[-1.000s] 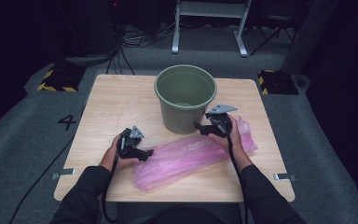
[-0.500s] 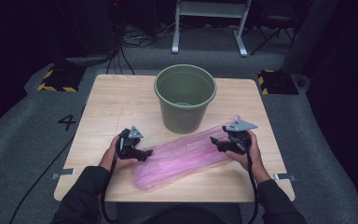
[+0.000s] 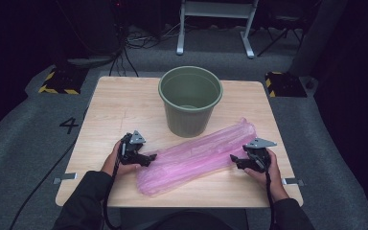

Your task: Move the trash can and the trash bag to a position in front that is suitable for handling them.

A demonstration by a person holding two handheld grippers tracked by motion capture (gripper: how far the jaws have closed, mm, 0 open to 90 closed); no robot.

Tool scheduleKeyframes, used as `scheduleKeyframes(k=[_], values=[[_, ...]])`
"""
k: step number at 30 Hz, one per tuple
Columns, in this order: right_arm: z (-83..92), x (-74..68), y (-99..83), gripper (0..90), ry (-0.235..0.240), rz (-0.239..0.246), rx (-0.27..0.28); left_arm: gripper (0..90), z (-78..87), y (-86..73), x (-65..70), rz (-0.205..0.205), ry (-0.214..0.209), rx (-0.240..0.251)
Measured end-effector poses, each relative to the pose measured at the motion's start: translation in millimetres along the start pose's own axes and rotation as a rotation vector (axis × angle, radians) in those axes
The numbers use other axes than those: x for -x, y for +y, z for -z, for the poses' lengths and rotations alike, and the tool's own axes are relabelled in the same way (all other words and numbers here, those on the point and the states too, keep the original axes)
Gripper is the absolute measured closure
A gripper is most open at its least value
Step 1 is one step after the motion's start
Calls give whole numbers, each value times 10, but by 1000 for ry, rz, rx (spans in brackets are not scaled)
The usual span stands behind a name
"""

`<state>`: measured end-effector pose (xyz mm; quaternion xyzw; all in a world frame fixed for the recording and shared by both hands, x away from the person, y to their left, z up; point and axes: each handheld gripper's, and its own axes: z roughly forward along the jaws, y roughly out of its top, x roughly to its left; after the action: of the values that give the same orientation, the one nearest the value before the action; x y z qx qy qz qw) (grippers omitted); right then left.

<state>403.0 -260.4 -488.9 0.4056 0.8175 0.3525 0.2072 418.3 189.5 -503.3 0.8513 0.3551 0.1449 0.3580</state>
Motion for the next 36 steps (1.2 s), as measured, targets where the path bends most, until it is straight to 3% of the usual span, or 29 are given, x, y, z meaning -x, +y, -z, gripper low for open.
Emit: scheduleKeyframes(k=[8, 19, 22, 27, 28, 31, 36], values=[[-172, 155, 23, 326, 14, -54, -39, 153, 0, 0, 1, 2, 2, 0], [-312, 289, 135, 356, -23, -60, -28, 152, 34, -19, 32, 25, 30, -12], [-366, 299, 175, 362, -50, -26, -9, 171, 71, -3, 69, 26, 56, -25], [-461, 327, 286, 383, -89, -12, -15, 218, 127, 15, 109, 27, 11, -4], [-445, 316, 301, 391, -100, 5, -1, 222, 139, 13, 113, 29, 8, -4], [-271, 275, 345, 383, -75, 15, 56, 221, 152, -9, 109, 20, 17, -11], [-24, 296, 228, 349, -57, -59, 83, 226, 139, -52, 107, 10, 16, -35]])
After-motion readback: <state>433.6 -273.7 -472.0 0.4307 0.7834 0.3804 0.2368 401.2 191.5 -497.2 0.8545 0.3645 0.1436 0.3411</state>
